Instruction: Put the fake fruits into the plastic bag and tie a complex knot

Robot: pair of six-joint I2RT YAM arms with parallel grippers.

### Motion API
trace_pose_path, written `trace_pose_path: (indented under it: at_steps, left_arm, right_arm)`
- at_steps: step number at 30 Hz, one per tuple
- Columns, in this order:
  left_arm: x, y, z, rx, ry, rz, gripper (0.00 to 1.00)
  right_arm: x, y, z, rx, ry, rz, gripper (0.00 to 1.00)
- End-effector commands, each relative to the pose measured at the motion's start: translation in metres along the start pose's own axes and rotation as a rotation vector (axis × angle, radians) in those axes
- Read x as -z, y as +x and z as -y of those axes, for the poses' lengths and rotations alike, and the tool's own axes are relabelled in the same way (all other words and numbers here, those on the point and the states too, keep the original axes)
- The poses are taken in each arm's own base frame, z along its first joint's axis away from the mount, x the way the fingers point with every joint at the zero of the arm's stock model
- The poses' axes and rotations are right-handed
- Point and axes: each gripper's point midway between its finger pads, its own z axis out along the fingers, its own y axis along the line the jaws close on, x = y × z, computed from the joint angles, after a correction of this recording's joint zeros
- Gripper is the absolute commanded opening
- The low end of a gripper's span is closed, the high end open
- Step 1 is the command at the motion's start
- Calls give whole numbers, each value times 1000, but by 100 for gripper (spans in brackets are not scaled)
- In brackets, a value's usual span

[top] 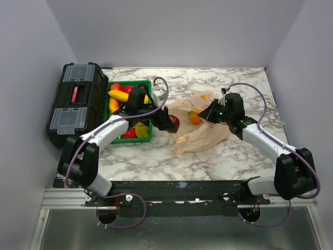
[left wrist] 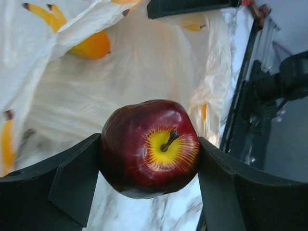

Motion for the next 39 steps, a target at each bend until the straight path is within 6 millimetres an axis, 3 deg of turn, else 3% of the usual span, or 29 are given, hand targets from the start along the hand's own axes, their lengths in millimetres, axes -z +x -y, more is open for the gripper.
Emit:
trace_pose_path:
  at_steps: [1, 4, 7, 11, 14, 16, 18, 22, 25, 33, 35, 39]
  left_arm:
    - [-44, -36, 12, 169, 49, 165, 29]
    - [-78, -28, 3, 215, 48, 141, 29]
    - [-108, -31, 14, 244, 118, 122, 32]
    - [-142, -26, 42, 232, 203, 76, 57]
    - [-144, -19, 45, 225, 200, 43, 73]
    - [-136, -12, 44, 175, 179, 28, 82]
    - [-127, -6, 40, 126, 145, 12, 98]
    - [-110, 3, 23, 119, 90, -5, 98]
    - [-90, -5, 21, 95, 80, 18, 98]
    - [-19, -38, 47, -65, 87, 112, 98]
    - [1, -40, 39, -80, 34, 123, 98]
    - [48, -30, -3, 7, -141, 115, 98]
  right_arm:
    - [-2, -11, -10, 15, -32, 16, 1]
    - [-3, -11, -10, 8, -29, 17, 1]
    - [-2, -13, -10, 7, -25, 22, 1]
    - [-2, -10, -4, -14, 3, 22, 1]
    - [-2, -13, 2, -12, 35, 44, 1]
    - [0, -11, 7, -10, 60, 34, 1]
    - [2, -9, 10, -12, 81, 33, 1]
    - [8, -3, 18, 18, 106, 23, 1]
    - [15, 5, 27, 54, 132, 14, 1]
    - [25, 20, 35, 100, 126, 2, 1]
    - [25, 18, 34, 109, 121, 10, 1]
    - [24, 16, 31, 111, 106, 18, 1]
